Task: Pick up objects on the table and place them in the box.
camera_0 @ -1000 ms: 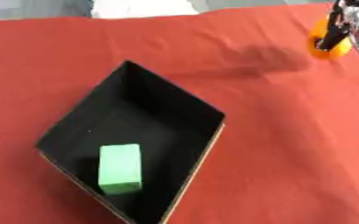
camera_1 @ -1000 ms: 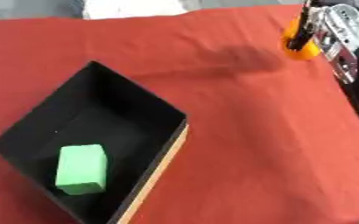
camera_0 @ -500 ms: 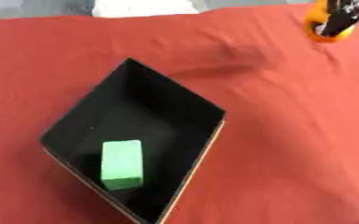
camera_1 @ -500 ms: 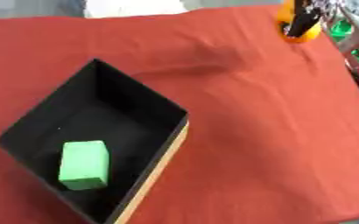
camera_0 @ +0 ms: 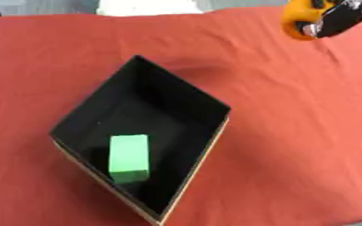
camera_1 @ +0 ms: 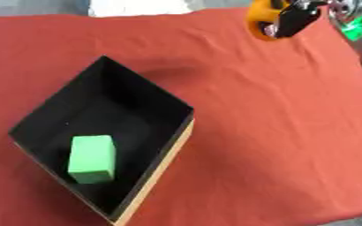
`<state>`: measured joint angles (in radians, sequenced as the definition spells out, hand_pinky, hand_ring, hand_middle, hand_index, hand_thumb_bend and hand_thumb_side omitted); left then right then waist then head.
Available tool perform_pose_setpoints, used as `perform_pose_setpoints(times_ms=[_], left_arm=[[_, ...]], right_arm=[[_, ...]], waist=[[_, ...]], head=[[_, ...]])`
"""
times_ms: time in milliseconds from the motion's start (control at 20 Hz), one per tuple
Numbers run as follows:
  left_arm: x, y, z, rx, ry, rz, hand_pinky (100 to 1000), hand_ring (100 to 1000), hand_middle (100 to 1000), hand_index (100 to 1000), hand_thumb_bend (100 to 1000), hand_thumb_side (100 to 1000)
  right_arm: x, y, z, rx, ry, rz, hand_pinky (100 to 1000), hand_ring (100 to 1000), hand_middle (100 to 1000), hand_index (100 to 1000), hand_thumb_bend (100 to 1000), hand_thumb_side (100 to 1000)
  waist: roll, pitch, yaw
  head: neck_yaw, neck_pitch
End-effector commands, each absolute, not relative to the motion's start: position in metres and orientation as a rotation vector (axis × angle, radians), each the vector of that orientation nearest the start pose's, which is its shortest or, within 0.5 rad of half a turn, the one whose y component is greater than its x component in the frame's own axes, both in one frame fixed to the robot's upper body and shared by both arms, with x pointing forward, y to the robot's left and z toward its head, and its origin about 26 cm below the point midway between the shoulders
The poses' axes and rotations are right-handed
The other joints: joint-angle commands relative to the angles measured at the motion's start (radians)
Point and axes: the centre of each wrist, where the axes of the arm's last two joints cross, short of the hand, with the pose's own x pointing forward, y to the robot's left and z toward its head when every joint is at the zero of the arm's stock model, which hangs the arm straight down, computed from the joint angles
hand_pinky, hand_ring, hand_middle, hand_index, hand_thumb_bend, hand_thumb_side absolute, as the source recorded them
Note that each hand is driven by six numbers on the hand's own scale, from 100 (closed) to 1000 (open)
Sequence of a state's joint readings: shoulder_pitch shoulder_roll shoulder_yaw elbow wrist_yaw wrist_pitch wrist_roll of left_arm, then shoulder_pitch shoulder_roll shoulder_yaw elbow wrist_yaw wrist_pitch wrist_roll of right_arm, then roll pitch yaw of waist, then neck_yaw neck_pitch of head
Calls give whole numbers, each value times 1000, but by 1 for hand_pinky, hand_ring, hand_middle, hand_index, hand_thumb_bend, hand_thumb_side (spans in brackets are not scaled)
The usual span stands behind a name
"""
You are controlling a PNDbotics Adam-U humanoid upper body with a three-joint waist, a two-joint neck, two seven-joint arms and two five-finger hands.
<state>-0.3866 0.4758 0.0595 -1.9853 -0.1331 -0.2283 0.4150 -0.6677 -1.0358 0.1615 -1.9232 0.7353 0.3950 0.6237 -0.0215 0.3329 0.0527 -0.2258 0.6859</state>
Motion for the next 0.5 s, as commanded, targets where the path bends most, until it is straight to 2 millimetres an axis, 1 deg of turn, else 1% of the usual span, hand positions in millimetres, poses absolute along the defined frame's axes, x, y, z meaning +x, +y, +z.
perform_pose_setpoints(times_ms=[50, 350, 500], left_arm=[[302, 289, 251, -763, 3426, 135, 535, 818, 695, 804, 100, 550], [302, 289, 251, -755, 3430, 134, 537, 816, 695, 804, 100, 543], [302, 288, 250, -752, 3435, 132, 538, 816, 695, 804, 100, 543]], right_arm=[[285, -282, 365, -1381, -1393, 1458, 181, 363, 283, 349, 361, 100], [284, -260, 373, -1277, -1533, 1615, 187, 370, 290, 353, 362, 100], [284, -245, 378, -1216, -1605, 1698, 189, 371, 292, 355, 375, 100]], waist=[[-1, -29, 2], [-5, -45, 9], [-6, -51, 9]], head=[[7, 10], [14, 23], [17, 29]])
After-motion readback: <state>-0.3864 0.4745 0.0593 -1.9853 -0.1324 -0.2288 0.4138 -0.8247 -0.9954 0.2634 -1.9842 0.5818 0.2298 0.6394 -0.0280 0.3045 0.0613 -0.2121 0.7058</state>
